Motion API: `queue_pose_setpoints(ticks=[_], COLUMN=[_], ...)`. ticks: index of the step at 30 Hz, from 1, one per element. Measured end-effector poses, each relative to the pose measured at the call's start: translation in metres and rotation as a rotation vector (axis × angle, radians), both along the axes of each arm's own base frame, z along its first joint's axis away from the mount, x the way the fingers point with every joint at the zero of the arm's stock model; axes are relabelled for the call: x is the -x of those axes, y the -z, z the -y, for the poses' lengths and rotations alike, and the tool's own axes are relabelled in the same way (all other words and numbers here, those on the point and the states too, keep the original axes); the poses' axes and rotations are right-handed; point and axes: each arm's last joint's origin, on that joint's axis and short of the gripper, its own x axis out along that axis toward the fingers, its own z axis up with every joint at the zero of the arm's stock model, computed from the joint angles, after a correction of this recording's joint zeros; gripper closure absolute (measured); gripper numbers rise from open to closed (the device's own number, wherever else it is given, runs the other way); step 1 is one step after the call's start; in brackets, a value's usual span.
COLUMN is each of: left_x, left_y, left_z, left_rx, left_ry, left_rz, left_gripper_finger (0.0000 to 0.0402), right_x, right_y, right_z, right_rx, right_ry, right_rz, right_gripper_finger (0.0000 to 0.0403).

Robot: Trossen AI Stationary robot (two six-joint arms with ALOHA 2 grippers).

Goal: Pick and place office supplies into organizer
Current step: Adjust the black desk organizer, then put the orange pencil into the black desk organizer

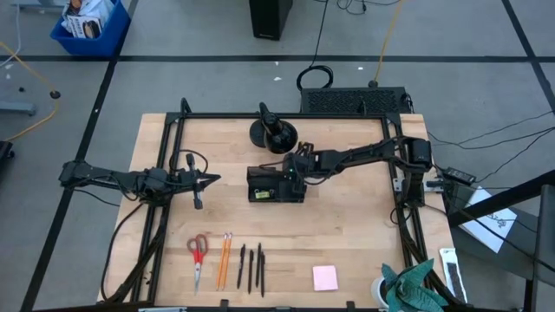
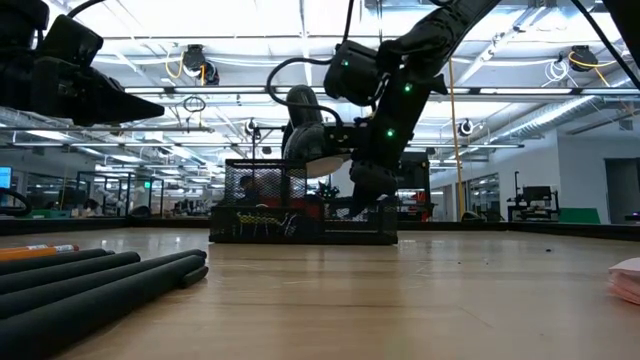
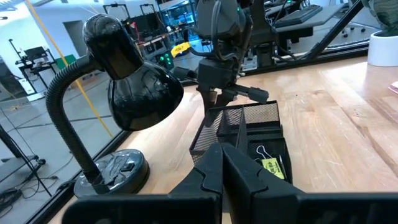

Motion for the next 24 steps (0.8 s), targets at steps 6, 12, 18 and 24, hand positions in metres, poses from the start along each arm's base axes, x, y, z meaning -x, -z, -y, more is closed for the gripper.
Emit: queue_pose_setpoints(ticks=[6,12,18,24], left_x=[0.000,0.000,0.000,0.000], left_y=[0.000,0.000,0.001,0.002], left_z=[0.000,0.000,0.000,-0.001], left_rx=[0.000,-0.001,-0.006,-0.029], left_ry=[0.000,0.000,0.000,-0.032], left_rz=[0.000,-0.005,-0.012,-0.022], left_gripper_finger=[0.0396,0.0396,0.0396,0.0396], right_x=[0.001,0.005,0.016,0.018], right_y=[-0.007,-0.044,-0.094,-0.095], right_z=[-0.002,-0.016,-0.051,-0.100], right_rx=[0.011,0.043,0.103,0.080], right_ry=[-0.003,-0.030,-0.055,-0.199], right_rz=[0.020,0.135,0.338,0.643], right_gripper_finger=[0.0403,0.0394,0.0356,0.0294])
